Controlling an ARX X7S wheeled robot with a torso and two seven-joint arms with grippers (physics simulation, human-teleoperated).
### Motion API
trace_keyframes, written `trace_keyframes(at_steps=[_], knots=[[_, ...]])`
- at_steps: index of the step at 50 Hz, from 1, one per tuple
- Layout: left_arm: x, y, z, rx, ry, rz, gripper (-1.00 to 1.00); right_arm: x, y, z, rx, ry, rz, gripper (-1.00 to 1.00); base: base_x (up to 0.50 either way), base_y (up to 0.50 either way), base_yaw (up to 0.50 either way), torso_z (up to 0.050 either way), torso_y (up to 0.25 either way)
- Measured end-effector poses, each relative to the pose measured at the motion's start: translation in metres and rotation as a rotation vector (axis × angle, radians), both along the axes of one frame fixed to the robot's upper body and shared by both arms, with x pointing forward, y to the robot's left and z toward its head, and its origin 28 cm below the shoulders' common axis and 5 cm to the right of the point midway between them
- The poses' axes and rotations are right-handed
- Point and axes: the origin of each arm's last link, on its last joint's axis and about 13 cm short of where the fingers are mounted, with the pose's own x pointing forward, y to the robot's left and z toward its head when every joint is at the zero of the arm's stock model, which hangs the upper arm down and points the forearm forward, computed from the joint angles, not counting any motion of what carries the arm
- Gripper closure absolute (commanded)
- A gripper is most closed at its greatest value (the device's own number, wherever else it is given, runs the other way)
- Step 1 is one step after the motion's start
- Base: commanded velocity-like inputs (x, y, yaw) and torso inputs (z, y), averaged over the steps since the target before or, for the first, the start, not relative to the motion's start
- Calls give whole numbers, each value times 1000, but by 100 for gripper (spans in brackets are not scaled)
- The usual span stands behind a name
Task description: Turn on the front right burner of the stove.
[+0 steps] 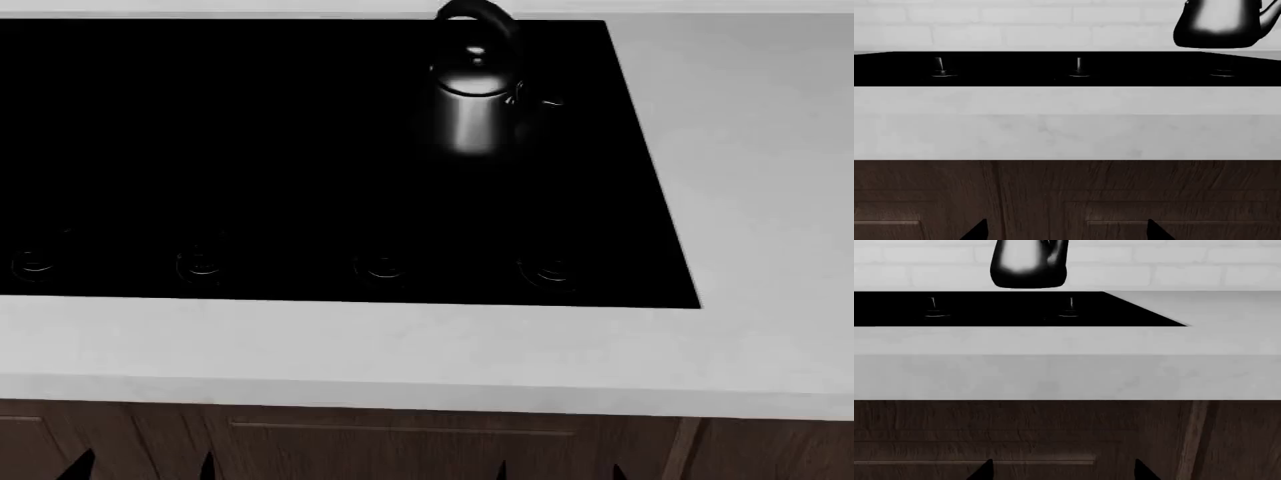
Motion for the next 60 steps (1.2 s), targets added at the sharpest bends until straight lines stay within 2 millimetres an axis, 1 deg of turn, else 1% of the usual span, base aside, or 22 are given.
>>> trace_keyframes(at_steps=[2, 16, 23, 35, 60], knots=[[0, 0, 0, -6, 2, 4, -100, 3, 3, 1, 13, -13, 1, -100, 0, 0, 0, 0, 0], [0, 0, 0, -1, 0, -1, -100, 1, 1, 0, 1, -5, 0, -100, 0, 0, 0, 0, 0], [-2, 0, 2, -10, -21, -32, -100, 0, 1, 0, -1, -3, -1, -100, 0, 0, 0, 5, 0], [-6, -2, 5, -28, -64, -105, -100, 0, 1, 0, -4, -2, -1, -100, 0, 0, 0, 45, 0], [-9, -4, 7, -35, -89, -169, -100, -1, 1, 1, -8, -11, 3, -100, 0, 0, 0, 50, 0]])
